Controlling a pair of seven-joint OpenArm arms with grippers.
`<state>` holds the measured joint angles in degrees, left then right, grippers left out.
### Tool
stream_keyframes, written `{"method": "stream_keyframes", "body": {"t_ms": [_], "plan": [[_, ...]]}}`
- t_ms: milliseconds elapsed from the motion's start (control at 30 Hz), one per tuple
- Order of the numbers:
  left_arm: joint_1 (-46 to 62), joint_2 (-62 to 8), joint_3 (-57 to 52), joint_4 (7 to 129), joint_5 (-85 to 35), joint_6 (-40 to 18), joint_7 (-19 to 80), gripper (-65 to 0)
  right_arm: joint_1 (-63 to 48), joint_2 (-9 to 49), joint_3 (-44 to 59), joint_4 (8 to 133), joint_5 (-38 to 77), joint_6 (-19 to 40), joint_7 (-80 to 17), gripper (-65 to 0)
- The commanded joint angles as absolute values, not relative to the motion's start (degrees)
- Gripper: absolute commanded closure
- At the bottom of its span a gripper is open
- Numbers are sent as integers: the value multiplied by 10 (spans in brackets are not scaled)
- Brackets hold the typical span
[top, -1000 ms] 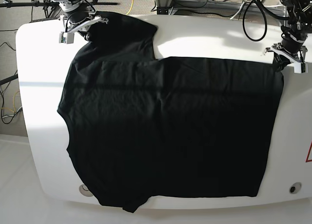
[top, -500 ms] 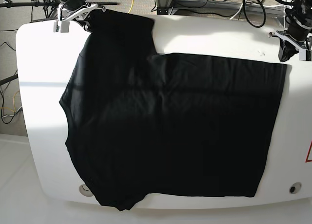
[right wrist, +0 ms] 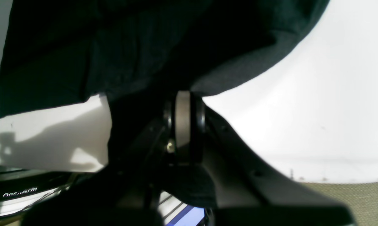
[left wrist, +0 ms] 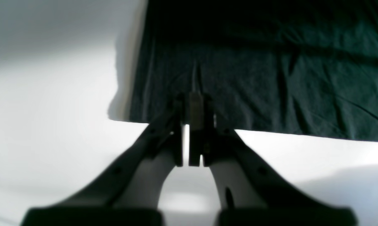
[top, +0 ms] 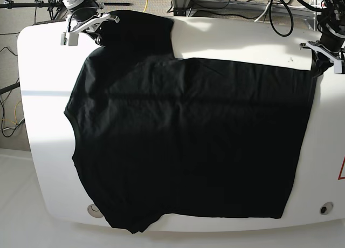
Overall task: Fold the T-shirt properly
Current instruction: 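Hold the shirt edge with both grippers and adjust the grip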
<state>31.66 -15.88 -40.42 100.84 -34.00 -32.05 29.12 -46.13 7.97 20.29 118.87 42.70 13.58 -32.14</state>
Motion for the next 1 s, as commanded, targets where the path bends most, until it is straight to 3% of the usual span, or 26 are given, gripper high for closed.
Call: {"method": "stream_keyframes", "body": {"t_ms": [0, 467, 567, 867, 967], "plan": [[322, -165, -414, 1025, -351, -323, 280, 0, -463, 83, 212, 1201, 435, 142, -312, 0], [323, -170, -453, 1023, -352, -322, 273, 0, -467, 82, 217, 1202, 439, 140, -298, 0], [309, -211, -444, 1006, -359, -326, 308, 0, -466, 84, 215, 1201, 433, 140, -303, 0], [265, -247, -440, 967, -374, -344, 391, -345, -463, 83, 208, 1201, 428, 141, -308, 0], [251, -245, -438, 955, -370, -353, 394, -345, -463, 83, 207, 1201, 429, 142, -308, 0]]}}
